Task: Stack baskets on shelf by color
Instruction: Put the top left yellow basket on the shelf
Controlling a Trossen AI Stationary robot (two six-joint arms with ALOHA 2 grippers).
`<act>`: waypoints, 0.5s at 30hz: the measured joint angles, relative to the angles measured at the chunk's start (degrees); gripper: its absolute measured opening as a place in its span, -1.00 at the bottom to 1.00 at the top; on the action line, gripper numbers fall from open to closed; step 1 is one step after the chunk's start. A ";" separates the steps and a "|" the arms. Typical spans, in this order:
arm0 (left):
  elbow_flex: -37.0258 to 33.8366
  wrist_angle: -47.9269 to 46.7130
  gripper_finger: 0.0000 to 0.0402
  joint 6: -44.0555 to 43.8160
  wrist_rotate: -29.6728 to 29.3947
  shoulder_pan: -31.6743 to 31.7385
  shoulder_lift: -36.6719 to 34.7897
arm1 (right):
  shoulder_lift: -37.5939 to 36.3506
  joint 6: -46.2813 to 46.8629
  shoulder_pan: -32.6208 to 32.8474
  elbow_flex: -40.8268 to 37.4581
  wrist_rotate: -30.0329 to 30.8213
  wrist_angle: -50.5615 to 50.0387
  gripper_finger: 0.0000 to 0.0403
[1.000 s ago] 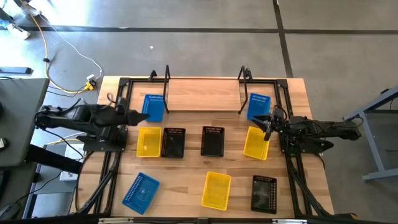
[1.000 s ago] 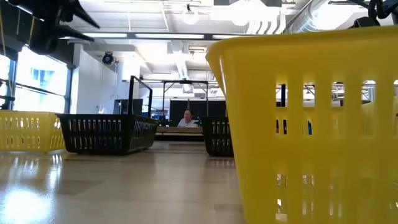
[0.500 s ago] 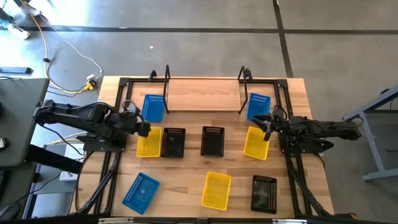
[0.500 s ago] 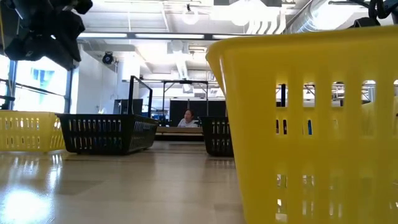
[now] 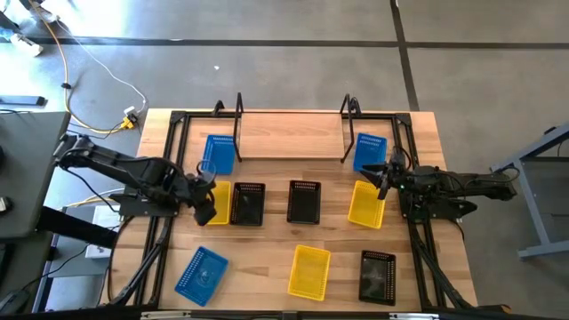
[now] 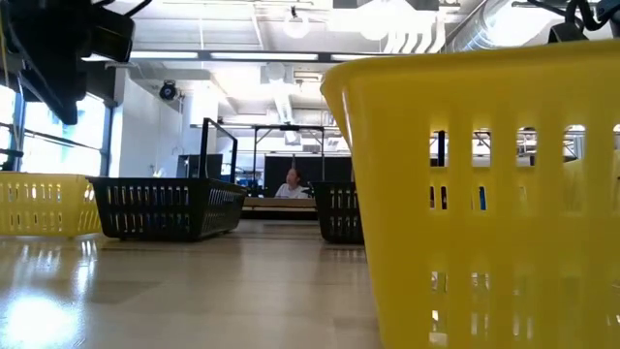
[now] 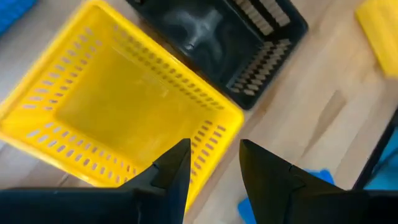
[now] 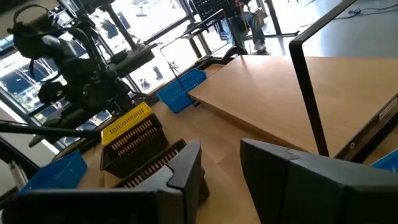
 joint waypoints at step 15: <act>-0.02 1.70 -0.37 18.36 1.61 -7.02 11.59 | 0.00 0.82 0.00 -0.01 -0.04 0.07 -0.52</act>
